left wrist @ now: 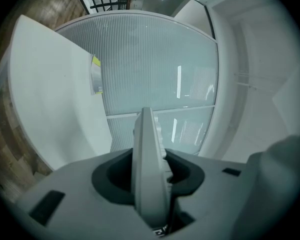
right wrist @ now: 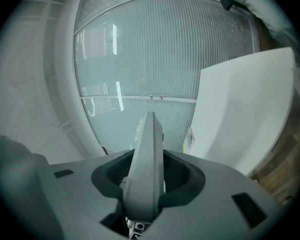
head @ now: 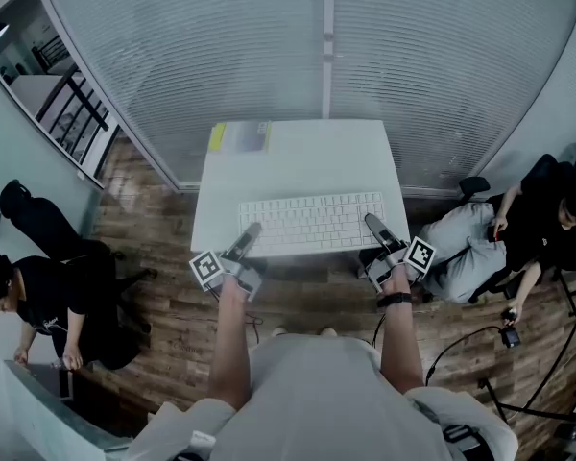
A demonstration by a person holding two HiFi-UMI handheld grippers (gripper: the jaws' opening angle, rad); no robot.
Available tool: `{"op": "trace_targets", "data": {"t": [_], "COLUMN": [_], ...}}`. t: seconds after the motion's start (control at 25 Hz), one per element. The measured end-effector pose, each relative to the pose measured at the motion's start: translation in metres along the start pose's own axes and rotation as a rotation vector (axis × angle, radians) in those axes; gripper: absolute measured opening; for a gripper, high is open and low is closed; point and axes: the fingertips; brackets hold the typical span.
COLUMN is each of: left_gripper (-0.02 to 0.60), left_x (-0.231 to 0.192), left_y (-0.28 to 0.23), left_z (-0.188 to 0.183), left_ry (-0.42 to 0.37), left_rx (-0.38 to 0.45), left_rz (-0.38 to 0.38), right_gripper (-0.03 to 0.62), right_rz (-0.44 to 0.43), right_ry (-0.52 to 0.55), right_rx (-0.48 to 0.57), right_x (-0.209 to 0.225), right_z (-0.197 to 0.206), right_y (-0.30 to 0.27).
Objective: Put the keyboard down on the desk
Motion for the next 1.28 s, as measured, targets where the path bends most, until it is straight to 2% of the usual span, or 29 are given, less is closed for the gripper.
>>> {"op": "trace_targets", "data": {"t": [0.28,0.4,0.48,0.6,0.88,1.04,1.28], "left_gripper": [0.137,0.137,0.137,0.137,0.137,0.137,0.137], "left_x": [0.013,0.015,0.021,0.030,0.005,-0.013,-0.016], "left_y": [0.010,0.016,0.019,0.019,0.006,0.007,0.000], "left_z": [-0.002,0.007,0.010,0.008,0.006,0.003,-0.006], "left_ry": [-0.005,0.023,0.040,0.019,-0.002,0.011,-0.007], "left_rx": [0.047,0.090,0.111,0.101,0.044,0.026,-0.055], "left_rz": [-0.009,-0.033,-0.050,-0.053,-0.081,-0.069,-0.024], "right_gripper": [0.137,0.147,0.155,0.155,0.155,0.154,0.155], "right_rz": [0.043,0.126,0.144,0.105,0.148,0.160,0.165], "right_ry": [0.073,0.221,0.283,0.273,0.213,0.231,0.278], "right_rx": [-0.039,-0.058,-0.074,-0.092,-0.051,-0.026,0.024], "right_x": [-0.014,-0.015,-0.020,-0.027,0.002,0.011,0.003], "right_z": [0.007,0.010,0.011,0.013,0.002,0.001,0.007], "right_y": [-0.004,-0.002,-0.001,-0.003,-0.003,-0.005,0.000]}}
Point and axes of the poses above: the fingertips, and each gripper's own axes: y backward along the fingers, x to its right, z out of its underside, and after that the axes turned 15 degrees about z, right-handed
